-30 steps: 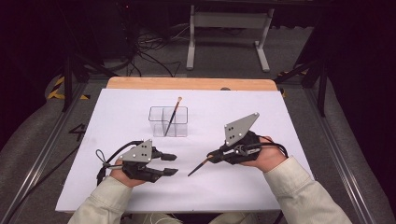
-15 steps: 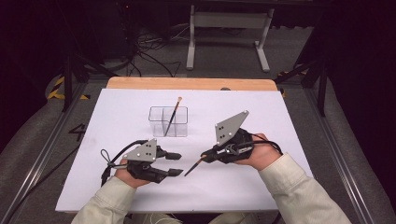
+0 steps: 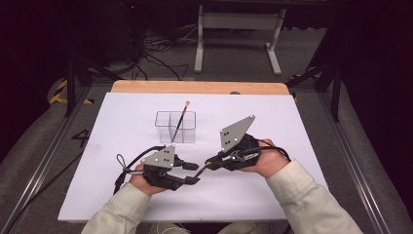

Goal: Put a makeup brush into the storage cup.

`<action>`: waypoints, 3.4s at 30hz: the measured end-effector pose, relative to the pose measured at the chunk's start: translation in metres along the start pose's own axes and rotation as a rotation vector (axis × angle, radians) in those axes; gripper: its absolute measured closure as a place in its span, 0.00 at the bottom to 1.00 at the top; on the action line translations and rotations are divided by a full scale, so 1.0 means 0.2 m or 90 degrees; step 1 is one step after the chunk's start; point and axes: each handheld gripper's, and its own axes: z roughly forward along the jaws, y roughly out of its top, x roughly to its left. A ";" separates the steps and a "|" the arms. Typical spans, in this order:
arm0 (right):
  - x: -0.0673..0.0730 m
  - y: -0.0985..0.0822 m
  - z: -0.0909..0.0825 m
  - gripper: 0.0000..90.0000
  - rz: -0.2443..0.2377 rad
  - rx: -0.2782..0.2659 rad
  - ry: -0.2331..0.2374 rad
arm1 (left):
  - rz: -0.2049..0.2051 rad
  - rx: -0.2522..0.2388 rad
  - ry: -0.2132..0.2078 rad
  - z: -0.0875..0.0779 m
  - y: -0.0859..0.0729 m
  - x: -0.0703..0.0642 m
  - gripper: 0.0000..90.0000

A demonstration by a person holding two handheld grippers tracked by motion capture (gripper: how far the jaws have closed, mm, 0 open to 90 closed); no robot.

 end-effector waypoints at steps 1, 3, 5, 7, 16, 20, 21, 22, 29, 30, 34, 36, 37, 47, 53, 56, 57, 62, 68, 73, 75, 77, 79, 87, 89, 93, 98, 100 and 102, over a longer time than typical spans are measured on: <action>0.00 0.00 0.00 0.95 0.000 0.000 0.000 | -0.003 0.001 -0.002 0.01 0.00 0.00 0.64; 0.00 0.00 0.00 0.95 -0.002 -0.002 0.002 | -0.008 -0.002 -0.007 0.01 0.00 0.01 0.66; 0.00 0.01 0.01 0.95 -0.003 -0.004 0.001 | -0.013 0.001 -0.009 0.02 -0.01 0.01 0.67; 0.01 0.01 0.01 0.95 -0.005 -0.006 0.002 | -0.015 0.006 -0.014 0.03 -0.01 0.01 0.71; 0.01 0.02 0.02 0.95 -0.007 -0.006 0.008 | -0.031 0.024 -0.034 0.05 -0.01 0.02 0.89; 0.01 0.02 0.02 0.95 -0.008 -0.007 0.010 | -0.017 0.030 -0.037 0.05 -0.01 0.01 0.91; 0.01 0.02 0.02 0.95 -0.007 -0.008 0.009 | -0.014 0.032 -0.036 0.05 -0.01 0.01 0.91; 0.01 0.01 0.02 0.95 -0.008 -0.008 0.009 | -0.011 0.033 -0.033 0.05 -0.01 0.01 0.91; 0.02 0.01 0.02 0.84 -0.011 -0.022 0.009 | 0.005 0.040 -0.025 0.05 0.00 0.00 0.92; 0.02 0.00 0.02 0.80 -0.009 -0.026 0.006 | 0.005 0.040 -0.025 0.05 0.00 0.00 0.92; 0.01 -0.01 -0.01 0.64 0.005 -0.043 -0.012 | 0.010 0.040 -0.022 0.04 0.00 0.00 0.92; 0.01 -0.02 -0.02 0.58 0.012 -0.052 -0.026 | 0.007 0.037 -0.018 0.03 0.00 0.00 0.92; 0.01 -0.03 -0.03 0.53 0.018 -0.059 -0.033 | 0.005 0.037 -0.013 0.02 0.00 0.00 0.92; 0.00 -0.17 -0.13 0.22 0.088 -0.125 -0.121 | -0.013 0.019 0.019 -0.04 -0.01 0.02 0.92; 0.00 -0.27 -0.18 0.07 0.134 -0.155 -0.180 | -0.021 0.012 0.034 -0.06 -0.01 0.03 0.92; 0.00 -0.31 -0.20 0.04 0.153 -0.166 -0.199 | -0.025 0.007 0.043 -0.08 -0.02 0.03 0.92; 0.00 -0.33 -0.20 0.04 0.160 -0.172 -0.206 | -0.027 0.005 0.046 -0.08 -0.02 0.03 0.92; 0.01 -0.41 -0.23 0.02 0.176 -0.197 -0.237 | -0.041 -0.001 0.065 -0.10 -0.02 0.05 0.92; 0.02 -0.51 -0.26 0.01 0.210 -0.258 -0.269 | -0.054 -0.010 0.093 -0.11 -0.01 0.07 0.92; 0.03 -0.58 -0.27 0.01 0.222 -0.276 -0.304 | -0.072 -0.025 0.128 -0.14 -0.01 0.10 0.92; 0.03 -0.61 -0.27 0.00 0.235 -0.280 -0.316 | -0.081 -0.032 0.140 -0.15 -0.01 0.12 0.92; 0.04 -0.64 -0.26 0.00 0.244 -0.280 -0.325 | -0.085 -0.035 0.150 -0.15 -0.01 0.12 0.92; 0.04 -0.67 -0.26 0.00 0.252 -0.282 -0.337 | -0.086 -0.039 0.161 -0.16 -0.01 0.13 0.92; 0.06 -0.79 -0.26 0.00 0.275 -0.310 -0.384 | -0.082 -0.050 0.191 -0.21 0.02 0.17 0.92; 0.06 -0.82 -0.27 0.00 0.280 -0.311 -0.398 | -0.085 -0.059 0.193 -0.22 0.03 0.18 0.92; 0.06 -0.85 -0.26 0.00 0.290 -0.312 -0.409 | -0.091 -0.071 0.210 -0.24 0.05 0.20 0.92; 0.06 -0.89 -0.24 0.00 0.291 -0.306 -0.427 | -0.098 -0.087 0.225 -0.26 0.06 0.24 0.92; 0.06 -0.89 -0.24 0.00 0.292 -0.306 -0.430 | -0.099 -0.093 0.228 -0.27 0.05 0.25 0.92; 0.06 -0.91 -0.24 0.00 0.294 -0.312 -0.434 | -0.105 -0.099 0.237 -0.29 0.05 0.27 0.92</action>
